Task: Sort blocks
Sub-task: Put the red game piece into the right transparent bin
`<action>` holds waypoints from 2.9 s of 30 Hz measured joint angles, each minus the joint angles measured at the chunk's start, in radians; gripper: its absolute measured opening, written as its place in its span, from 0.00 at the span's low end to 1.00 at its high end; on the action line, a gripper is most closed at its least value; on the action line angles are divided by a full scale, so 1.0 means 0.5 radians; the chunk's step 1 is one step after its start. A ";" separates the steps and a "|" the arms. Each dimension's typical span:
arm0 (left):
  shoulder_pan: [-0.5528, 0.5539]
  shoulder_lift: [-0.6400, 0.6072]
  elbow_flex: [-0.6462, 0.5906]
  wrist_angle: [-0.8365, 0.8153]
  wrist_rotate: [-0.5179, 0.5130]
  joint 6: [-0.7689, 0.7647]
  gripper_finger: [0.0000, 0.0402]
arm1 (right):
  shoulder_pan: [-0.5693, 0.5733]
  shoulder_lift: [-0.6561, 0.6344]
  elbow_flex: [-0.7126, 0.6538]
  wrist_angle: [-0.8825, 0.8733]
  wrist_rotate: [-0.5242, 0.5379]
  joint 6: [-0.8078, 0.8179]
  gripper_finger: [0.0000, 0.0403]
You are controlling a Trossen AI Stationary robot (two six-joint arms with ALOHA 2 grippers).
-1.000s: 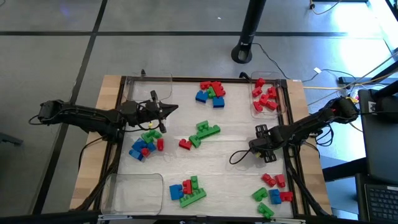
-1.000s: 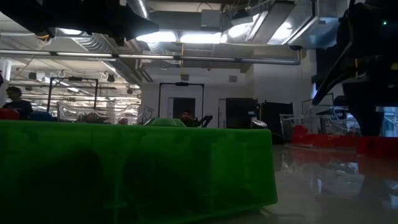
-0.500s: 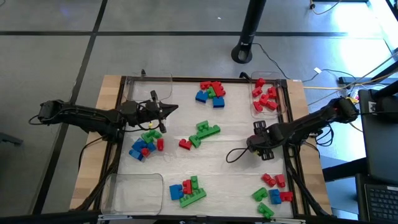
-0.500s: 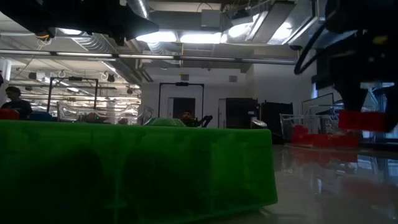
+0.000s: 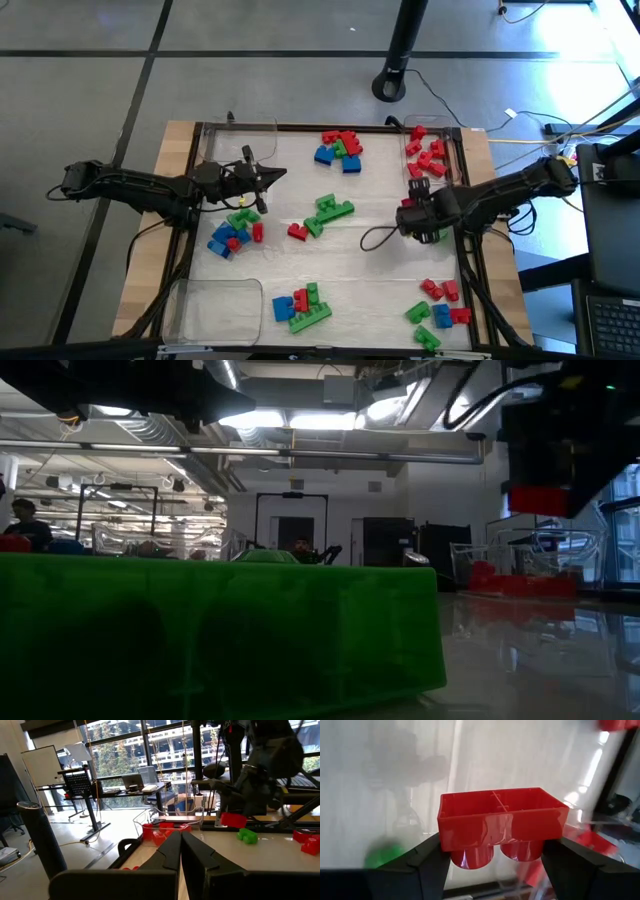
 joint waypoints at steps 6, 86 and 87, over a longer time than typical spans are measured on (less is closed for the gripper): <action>0.001 0.000 0.000 0.001 0.000 0.005 0.01 | -0.288 -0.001 0.038 -0.045 0.020 -0.228 0.68; 0.000 0.000 0.000 0.002 0.000 0.024 0.01 | -1.564 0.695 0.039 2.113 -0.587 -1.005 0.78; 0.000 0.000 0.000 0.002 0.000 0.024 0.01 | -1.563 0.727 0.039 2.143 -0.572 -1.048 0.78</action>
